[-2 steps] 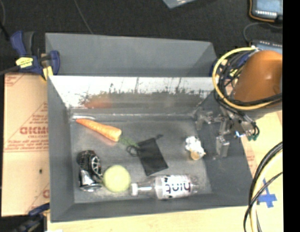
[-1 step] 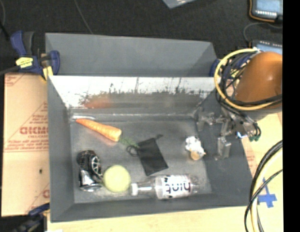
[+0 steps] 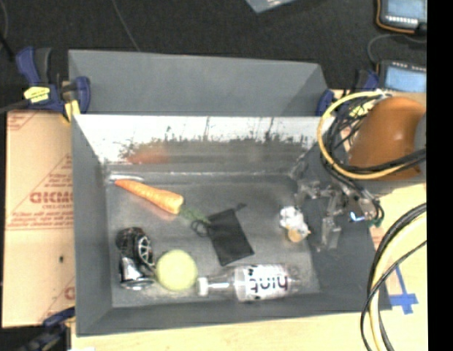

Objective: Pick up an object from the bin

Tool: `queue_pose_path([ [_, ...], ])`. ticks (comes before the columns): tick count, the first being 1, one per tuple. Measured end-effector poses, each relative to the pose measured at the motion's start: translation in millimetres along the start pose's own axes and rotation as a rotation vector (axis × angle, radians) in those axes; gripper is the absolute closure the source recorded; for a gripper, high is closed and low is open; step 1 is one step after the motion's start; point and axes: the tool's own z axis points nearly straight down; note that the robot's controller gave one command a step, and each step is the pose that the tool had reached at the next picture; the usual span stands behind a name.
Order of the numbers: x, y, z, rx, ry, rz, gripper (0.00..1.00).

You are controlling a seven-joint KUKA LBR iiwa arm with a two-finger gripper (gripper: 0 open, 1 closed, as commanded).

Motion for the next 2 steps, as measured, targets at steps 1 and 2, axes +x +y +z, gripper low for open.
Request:
queue_pose_path([
  [1,-7.5,6,32,-0.005,0.011,0.11,0.0],
  [2,-29.1,7,16,-0.001,0.004,0.084,0.0],
])
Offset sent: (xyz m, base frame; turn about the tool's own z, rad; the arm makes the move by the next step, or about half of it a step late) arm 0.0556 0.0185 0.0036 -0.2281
